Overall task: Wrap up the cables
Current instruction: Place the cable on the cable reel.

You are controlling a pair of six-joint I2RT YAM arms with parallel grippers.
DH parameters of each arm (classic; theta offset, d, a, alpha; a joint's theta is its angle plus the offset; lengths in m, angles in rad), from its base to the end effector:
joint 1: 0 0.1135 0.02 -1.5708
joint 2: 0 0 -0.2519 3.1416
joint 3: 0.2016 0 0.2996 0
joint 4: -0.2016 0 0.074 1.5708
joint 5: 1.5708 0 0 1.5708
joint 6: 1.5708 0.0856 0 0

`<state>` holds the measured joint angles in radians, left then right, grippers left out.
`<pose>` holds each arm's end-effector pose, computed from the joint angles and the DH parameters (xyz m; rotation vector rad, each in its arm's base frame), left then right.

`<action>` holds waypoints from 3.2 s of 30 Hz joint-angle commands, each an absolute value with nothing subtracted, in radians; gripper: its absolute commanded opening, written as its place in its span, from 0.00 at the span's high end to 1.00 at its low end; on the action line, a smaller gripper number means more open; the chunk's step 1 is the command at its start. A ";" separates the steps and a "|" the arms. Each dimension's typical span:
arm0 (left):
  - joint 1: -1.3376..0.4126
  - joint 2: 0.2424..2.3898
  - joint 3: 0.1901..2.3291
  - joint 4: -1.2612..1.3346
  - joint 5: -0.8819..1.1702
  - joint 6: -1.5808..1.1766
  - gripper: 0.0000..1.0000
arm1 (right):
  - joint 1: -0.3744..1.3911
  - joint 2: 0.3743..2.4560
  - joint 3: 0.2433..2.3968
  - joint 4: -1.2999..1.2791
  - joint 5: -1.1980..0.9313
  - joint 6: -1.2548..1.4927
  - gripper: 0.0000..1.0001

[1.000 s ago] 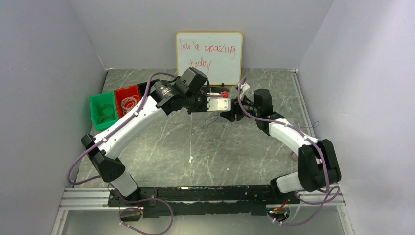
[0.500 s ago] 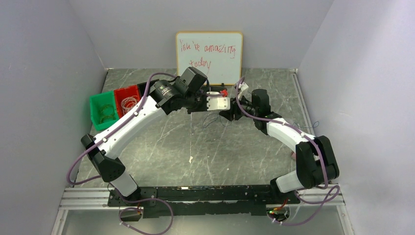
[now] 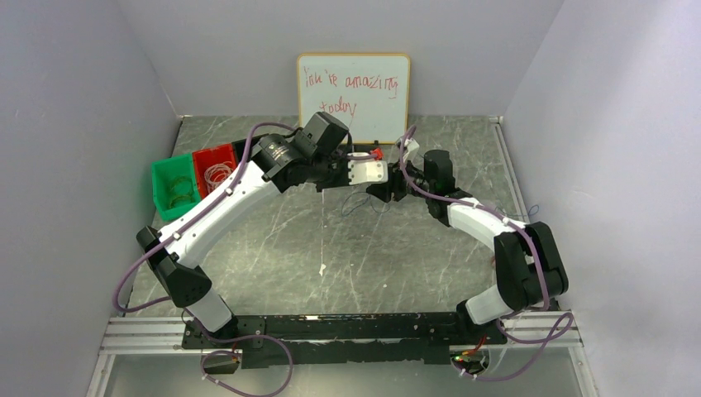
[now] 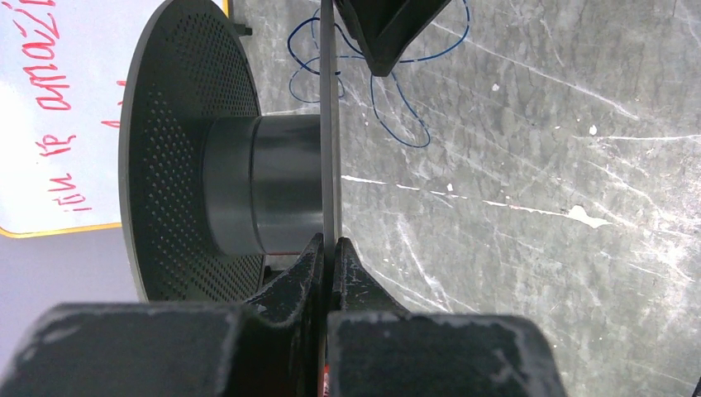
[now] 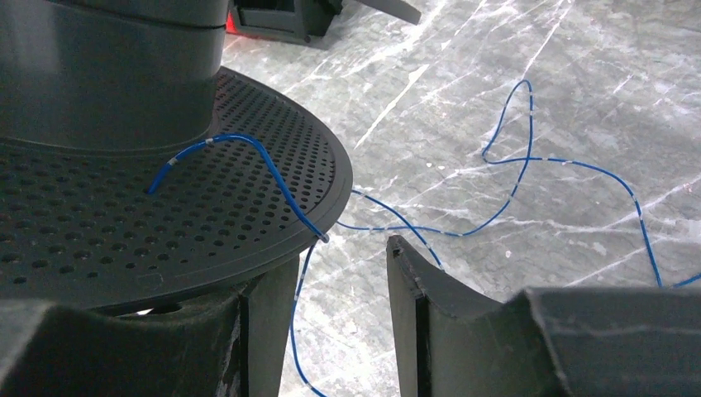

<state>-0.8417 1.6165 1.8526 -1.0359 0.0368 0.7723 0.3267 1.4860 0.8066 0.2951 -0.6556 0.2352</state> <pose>0.2735 -0.3109 0.3777 1.7248 1.6273 -0.0770 0.3585 0.1766 0.1735 -0.5371 1.9320 1.0040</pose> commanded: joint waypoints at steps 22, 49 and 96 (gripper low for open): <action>-0.838 1.588 1.928 -1.004 0.179 0.753 0.98 | 0.280 1.458 0.884 0.310 -0.705 0.152 0.97; -0.840 1.545 1.810 -1.084 0.089 0.997 0.97 | 0.219 1.321 1.165 -0.471 -0.871 -0.438 0.98; -0.922 1.600 1.838 -0.894 -0.054 0.930 0.98 | 0.357 1.248 1.020 -0.197 -0.494 -0.245 1.00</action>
